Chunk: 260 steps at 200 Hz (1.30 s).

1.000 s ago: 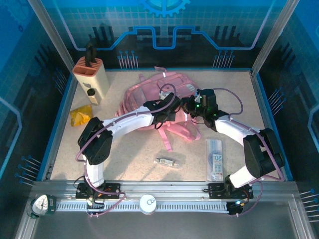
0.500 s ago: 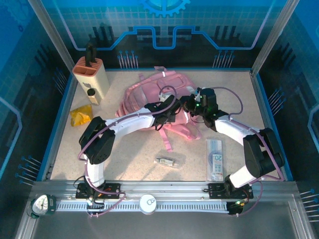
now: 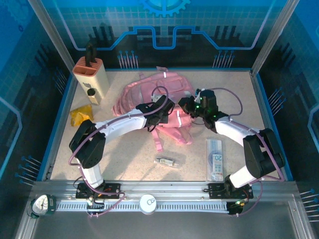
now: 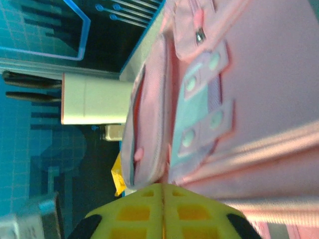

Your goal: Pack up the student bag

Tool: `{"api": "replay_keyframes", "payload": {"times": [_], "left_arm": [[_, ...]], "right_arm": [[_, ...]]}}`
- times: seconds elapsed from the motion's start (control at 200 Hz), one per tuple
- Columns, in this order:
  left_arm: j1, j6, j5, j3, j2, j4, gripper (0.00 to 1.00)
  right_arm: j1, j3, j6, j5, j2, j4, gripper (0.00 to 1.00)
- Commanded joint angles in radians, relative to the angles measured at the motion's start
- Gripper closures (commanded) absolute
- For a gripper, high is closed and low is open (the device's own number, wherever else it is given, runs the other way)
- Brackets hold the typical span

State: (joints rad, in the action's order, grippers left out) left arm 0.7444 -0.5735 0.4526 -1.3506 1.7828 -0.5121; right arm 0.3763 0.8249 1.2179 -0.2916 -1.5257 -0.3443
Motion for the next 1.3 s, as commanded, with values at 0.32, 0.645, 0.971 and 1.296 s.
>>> {"api": "replay_keyframes", "payload": {"times": [0.32, 0.645, 0.971, 1.296], "left_arm": [[-0.007, 0.019, -0.036, -0.016, -0.022, 0.003, 1.0], [-0.028, 0.098, -0.041, -0.029, -0.012, -0.067, 1.0], [-0.143, 0.145, -0.034, 0.111, -0.093, -0.094, 1.0], [-0.117, 0.11, -0.213, 0.115, -0.1, -0.049, 1.0]], "right_arm": [[0.082, 0.002, 0.129, 0.003, -0.125, -0.106, 0.49], [0.026, 0.098, 0.012, 0.054, -0.215, -0.011, 0.97], [-0.108, 0.125, -0.163, 0.025, -0.155, 0.133, 1.0], [-0.179, 0.373, -0.376, 0.041, -0.272, 0.36, 1.0]]}}
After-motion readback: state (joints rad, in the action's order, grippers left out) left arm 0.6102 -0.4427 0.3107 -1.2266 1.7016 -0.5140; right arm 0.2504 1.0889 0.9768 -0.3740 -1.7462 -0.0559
